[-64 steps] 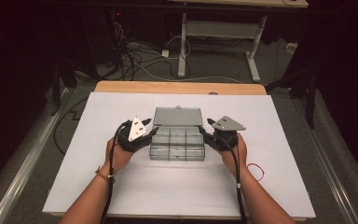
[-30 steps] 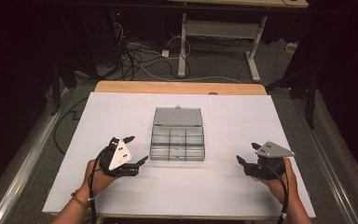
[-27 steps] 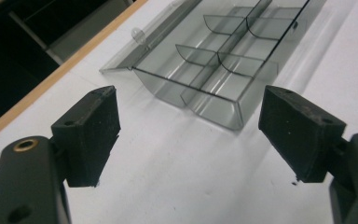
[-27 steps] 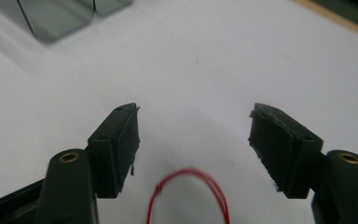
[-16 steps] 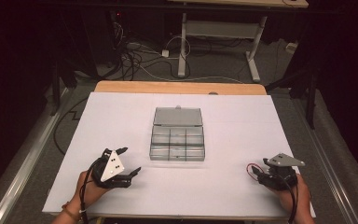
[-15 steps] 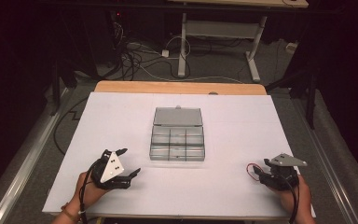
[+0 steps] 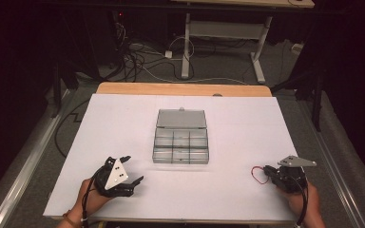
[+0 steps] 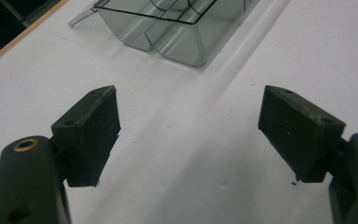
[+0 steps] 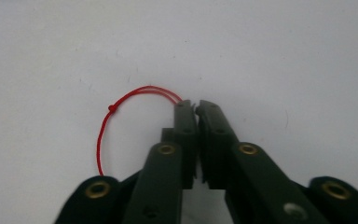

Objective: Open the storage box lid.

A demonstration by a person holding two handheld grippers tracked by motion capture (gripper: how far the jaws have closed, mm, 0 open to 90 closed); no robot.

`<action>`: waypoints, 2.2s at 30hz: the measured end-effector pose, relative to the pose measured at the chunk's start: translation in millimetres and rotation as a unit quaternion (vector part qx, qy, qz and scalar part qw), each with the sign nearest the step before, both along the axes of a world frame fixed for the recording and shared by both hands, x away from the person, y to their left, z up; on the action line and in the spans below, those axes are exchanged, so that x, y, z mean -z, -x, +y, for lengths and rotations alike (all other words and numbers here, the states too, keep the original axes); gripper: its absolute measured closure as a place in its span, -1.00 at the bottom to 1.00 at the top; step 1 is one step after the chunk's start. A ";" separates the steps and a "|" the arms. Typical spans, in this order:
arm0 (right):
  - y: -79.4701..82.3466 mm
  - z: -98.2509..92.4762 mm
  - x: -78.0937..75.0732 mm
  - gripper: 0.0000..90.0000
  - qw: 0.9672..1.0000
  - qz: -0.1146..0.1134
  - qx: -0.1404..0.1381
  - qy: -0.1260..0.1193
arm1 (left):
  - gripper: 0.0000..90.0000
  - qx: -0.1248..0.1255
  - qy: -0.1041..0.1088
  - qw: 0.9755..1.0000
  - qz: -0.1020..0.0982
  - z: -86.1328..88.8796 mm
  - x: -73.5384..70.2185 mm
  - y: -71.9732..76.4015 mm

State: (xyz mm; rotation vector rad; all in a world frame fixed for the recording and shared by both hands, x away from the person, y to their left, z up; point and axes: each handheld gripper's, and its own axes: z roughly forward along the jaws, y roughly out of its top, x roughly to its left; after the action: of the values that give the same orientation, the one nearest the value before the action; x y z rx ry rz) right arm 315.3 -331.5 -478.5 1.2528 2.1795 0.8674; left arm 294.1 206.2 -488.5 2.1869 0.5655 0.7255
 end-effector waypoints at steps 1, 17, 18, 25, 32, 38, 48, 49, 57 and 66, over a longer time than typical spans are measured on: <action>0.0 0.3 -0.1 0.99 1.000 0.000 0.000 0.001 | -0.56 0.000 -0.001 1.000 0.000 0.4 0.0 0.1; 7.9 3.5 -12.0 0.99 0.997 -0.075 0.010 0.002 | -0.56 -0.005 0.003 1.000 0.007 2.4 1.2 -1.3; 9.0 3.7 -13.1 0.99 0.997 -0.080 0.013 0.000 | -0.56 -0.005 0.003 1.000 0.008 2.3 1.4 -1.5; 12.6 6.4 -18.2 0.99 0.994 -0.113 0.008 0.001 | -0.56 -0.004 0.003 1.000 0.011 1.0 2.4 -2.1; 16.2 10.1 -22.4 0.99 0.990 -0.143 0.003 -0.004 | -0.56 -0.005 0.003 1.000 0.011 0.6 2.7 -1.9; 18.5 10.8 -25.2 0.99 0.987 -0.160 -0.003 -0.022 | -0.56 -0.005 0.005 1.000 0.010 -0.5 1.8 -2.0; 20.1 15.8 -28.8 0.99 0.984 -0.178 -0.010 -0.027 | -0.56 -0.002 0.003 1.000 0.010 -1.7 1.3 -0.7; 19.6 16.0 -29.6 0.99 0.983 -0.181 -0.012 -0.028 | -0.55 -0.002 0.001 1.000 0.009 -1.6 1.5 -0.9; 13.1 24.3 -32.3 0.99 0.981 -0.188 -0.031 -0.027 | -0.55 -0.005 0.001 1.000 0.007 -1.2 1.0 -1.1; 10.5 33.2 -37.0 0.99 0.978 -0.201 -0.041 -0.033 | -0.55 -0.007 0.001 1.000 0.006 0.1 1.0 -2.0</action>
State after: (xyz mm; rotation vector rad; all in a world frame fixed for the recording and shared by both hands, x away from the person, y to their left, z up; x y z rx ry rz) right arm 304.8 -298.2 -441.5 0.9237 1.9000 1.1263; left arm 296.1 206.3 -489.5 2.1879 0.5882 0.7198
